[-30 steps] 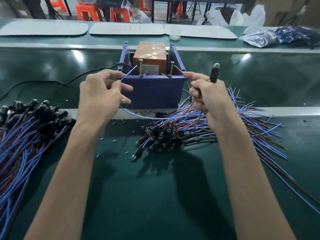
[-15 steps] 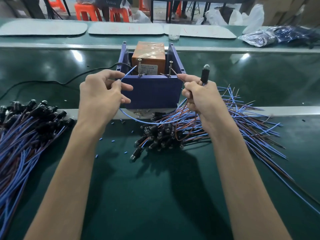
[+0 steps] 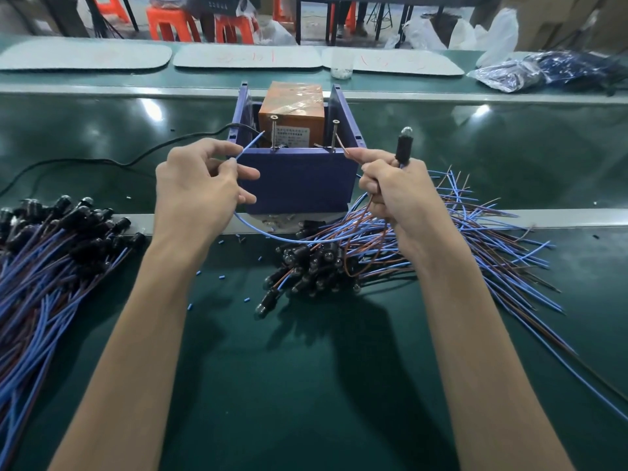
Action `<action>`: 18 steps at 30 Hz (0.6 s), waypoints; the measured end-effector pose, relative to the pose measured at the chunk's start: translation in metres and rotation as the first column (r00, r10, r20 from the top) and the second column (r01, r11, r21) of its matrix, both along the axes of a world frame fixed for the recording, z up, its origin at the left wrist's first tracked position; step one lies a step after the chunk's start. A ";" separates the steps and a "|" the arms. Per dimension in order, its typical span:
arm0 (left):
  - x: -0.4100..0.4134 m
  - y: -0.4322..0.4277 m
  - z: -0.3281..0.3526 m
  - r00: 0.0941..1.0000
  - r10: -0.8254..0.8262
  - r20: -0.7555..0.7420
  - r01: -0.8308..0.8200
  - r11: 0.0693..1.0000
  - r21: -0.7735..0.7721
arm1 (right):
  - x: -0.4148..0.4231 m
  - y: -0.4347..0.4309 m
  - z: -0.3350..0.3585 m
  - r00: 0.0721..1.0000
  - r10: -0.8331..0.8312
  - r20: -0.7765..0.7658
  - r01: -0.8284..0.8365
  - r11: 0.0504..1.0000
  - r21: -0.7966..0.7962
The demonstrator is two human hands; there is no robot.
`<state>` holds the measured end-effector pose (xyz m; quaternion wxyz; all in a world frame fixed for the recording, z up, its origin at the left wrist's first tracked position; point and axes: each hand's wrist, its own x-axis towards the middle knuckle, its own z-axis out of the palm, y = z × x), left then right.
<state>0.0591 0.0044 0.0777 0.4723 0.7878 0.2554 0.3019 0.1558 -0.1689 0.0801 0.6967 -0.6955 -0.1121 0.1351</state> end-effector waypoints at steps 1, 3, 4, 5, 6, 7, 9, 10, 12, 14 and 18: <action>0.000 0.000 0.000 1.000 0.000 -0.001 0.000 1.000 -0.002 | 0.000 0.000 0.000 1.000 0.000 -0.001 0.000 1.000 0.001; 0.000 0.000 0.000 1.000 0.003 -0.002 -0.003 1.000 -0.007 | 0.000 0.000 0.000 1.000 -0.002 -0.004 0.002 1.000 0.004; 0.001 0.000 0.000 1.000 0.006 0.000 -0.006 1.000 -0.009 | 0.001 0.000 0.000 1.000 -0.004 -0.005 0.004 1.000 0.003; 0.000 0.000 -0.001 1.000 0.008 0.002 -0.008 1.000 -0.009 | 0.001 0.000 0.000 1.000 -0.004 -0.007 0.004 1.000 0.003; 0.000 0.000 0.000 1.000 0.008 0.003 -0.008 1.000 -0.008 | 0.001 0.000 0.000 1.000 -0.003 -0.009 0.003 1.000 0.006; 0.000 0.000 -0.001 1.000 0.006 0.004 -0.006 1.000 -0.008 | 0.000 -0.001 -0.001 1.000 -0.001 -0.009 0.001 1.000 0.008; 0.001 0.000 -0.001 1.000 -0.003 0.008 0.003 1.000 -0.011 | 0.000 -0.001 -0.001 1.000 0.005 -0.007 -0.005 1.000 0.005; 0.001 0.000 -0.001 1.000 -0.009 0.011 0.009 1.000 -0.014 | 0.000 -0.001 -0.001 1.000 0.008 -0.007 -0.008 1.000 0.002; 0.002 -0.001 -0.001 1.000 -0.017 0.013 0.017 1.000 -0.019 | 0.000 -0.002 0.000 1.000 0.008 -0.011 -0.008 1.000 -0.001; 0.002 -0.003 -0.001 1.000 -0.019 0.015 0.020 1.000 -0.023 | 0.000 -0.002 0.000 1.000 0.007 -0.011 -0.007 1.000 0.000; 0.002 -0.006 -0.001 0.999 -0.030 0.010 0.030 0.999 -0.020 | 0.000 -0.002 0.000 1.000 0.005 -0.011 -0.005 1.000 0.004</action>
